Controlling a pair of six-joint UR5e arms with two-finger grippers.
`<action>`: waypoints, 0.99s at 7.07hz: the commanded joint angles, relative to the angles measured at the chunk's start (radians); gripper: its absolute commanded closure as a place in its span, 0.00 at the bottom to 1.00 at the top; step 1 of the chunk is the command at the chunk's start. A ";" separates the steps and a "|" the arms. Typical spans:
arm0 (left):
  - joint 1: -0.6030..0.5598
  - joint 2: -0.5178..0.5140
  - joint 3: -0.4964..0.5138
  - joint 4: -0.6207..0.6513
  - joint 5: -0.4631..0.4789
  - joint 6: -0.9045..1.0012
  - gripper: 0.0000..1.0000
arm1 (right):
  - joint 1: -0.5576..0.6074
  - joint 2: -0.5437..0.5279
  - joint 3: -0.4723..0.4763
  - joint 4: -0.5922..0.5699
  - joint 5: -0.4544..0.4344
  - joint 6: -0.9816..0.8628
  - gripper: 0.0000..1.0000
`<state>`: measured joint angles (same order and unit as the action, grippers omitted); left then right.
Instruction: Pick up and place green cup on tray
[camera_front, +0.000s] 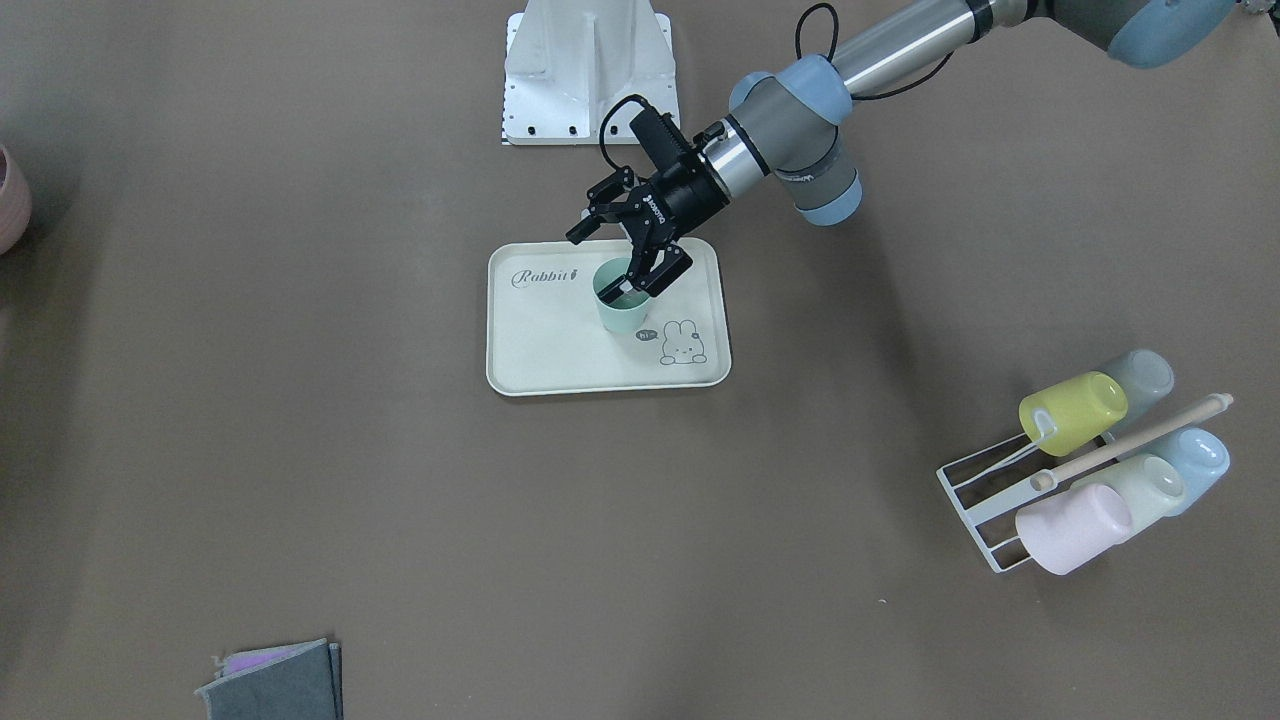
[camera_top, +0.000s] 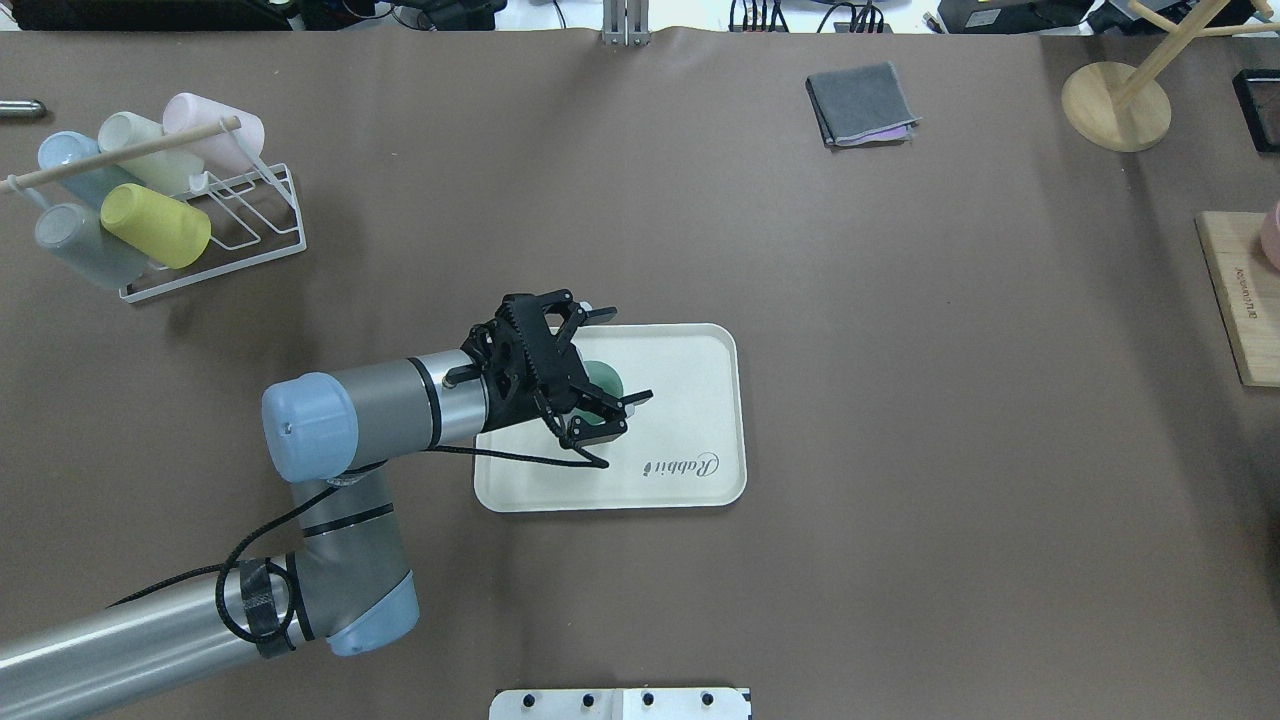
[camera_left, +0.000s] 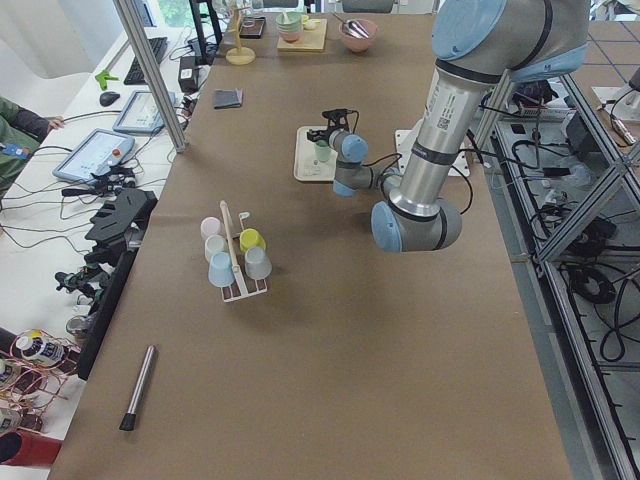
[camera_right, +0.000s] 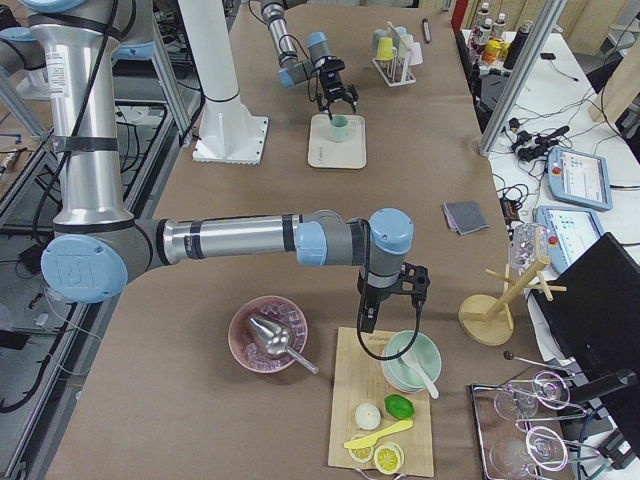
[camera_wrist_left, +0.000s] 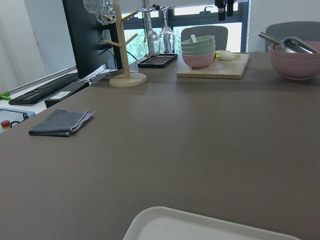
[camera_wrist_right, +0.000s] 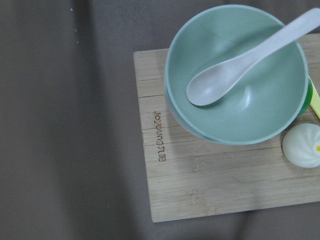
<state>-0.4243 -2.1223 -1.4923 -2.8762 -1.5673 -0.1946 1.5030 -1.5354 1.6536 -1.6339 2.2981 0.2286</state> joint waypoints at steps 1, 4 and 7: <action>-0.056 -0.014 -0.113 0.304 -0.004 0.003 0.01 | -0.001 0.014 0.000 -0.001 0.001 0.000 0.00; -0.160 -0.028 -0.189 0.683 0.033 0.010 0.01 | -0.009 0.037 0.005 -0.009 0.003 0.000 0.00; -0.183 -0.034 -0.210 1.068 0.270 0.170 0.01 | -0.012 0.038 0.005 -0.012 0.003 0.000 0.00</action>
<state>-0.5915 -2.1521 -1.6968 -1.9633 -1.4040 -0.1347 1.4919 -1.4981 1.6580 -1.6453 2.3009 0.2286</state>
